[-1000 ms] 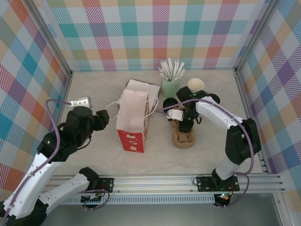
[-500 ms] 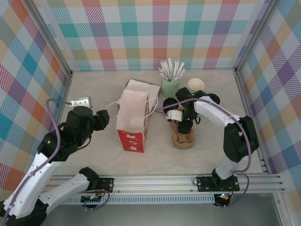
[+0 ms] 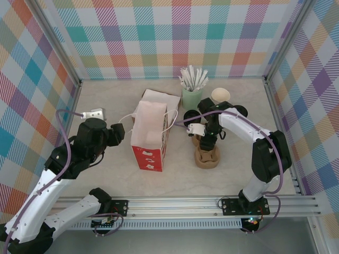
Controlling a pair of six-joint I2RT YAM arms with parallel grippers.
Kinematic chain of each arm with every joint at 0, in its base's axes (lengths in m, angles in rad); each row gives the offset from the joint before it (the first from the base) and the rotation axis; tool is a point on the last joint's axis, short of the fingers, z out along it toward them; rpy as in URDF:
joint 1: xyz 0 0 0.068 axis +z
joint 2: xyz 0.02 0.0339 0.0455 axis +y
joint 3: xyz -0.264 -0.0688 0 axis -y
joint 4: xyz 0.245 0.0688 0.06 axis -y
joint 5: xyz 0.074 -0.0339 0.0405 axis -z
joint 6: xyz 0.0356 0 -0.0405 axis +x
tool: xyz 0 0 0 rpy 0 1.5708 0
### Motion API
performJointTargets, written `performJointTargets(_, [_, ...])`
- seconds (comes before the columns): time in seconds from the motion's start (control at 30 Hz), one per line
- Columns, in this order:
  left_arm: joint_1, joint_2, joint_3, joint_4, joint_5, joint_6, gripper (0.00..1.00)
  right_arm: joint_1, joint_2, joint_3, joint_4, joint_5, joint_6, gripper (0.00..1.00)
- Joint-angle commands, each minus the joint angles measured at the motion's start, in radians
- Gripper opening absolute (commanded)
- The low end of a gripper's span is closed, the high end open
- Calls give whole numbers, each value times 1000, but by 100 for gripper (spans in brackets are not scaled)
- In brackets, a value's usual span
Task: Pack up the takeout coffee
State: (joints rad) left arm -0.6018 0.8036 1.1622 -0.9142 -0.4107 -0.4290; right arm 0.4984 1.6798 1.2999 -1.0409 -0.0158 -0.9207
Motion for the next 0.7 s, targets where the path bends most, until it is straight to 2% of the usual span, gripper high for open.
performJointTargets(0.0, [-11, 2, 22, 8, 1, 15, 65, 6, 10, 19, -20, -32, 10, 57])
performJointTargets(0.2, [-12, 3, 23, 6, 2, 16, 65, 8, 33, 21, -19, -45, 14, 56])
performJointTargets(0.67, [-11, 3, 18, 3, 0, 16, 65, 8, -11, 32, -53, -38, 19, 39])
